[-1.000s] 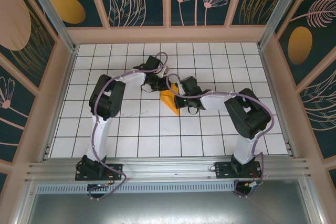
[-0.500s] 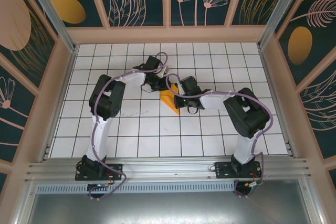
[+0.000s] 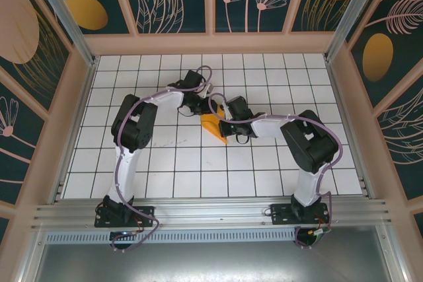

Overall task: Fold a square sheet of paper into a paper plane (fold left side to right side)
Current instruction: Third fold the triangle at the center of the table.

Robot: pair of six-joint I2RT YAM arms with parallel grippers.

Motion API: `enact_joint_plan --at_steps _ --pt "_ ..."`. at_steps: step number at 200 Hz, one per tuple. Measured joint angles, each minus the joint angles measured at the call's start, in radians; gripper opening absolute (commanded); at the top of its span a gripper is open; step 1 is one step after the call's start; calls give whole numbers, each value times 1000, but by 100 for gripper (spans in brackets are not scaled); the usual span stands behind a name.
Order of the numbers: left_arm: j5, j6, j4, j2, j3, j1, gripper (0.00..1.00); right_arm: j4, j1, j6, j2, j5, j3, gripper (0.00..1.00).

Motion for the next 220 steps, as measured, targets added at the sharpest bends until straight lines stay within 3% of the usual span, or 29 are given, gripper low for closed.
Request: enact_joint_plan --at_steps 26,55,96,140,220 --pt "-28 0 -28 -26 4 23 30 0 1 0 0 0 0 0" --pt "-52 0 -17 -129 -43 62 20 0 2 -1 1 0 0 0" --pt "36 -36 77 -302 -233 55 13 1 3 -7 2 0 0 0" --pt "100 -84 114 -296 -330 -8 11 1 3 -8 2 0 0 0" --pt "120 -106 156 -231 -332 -23 11 -3 5 -24 4 0 5 0"
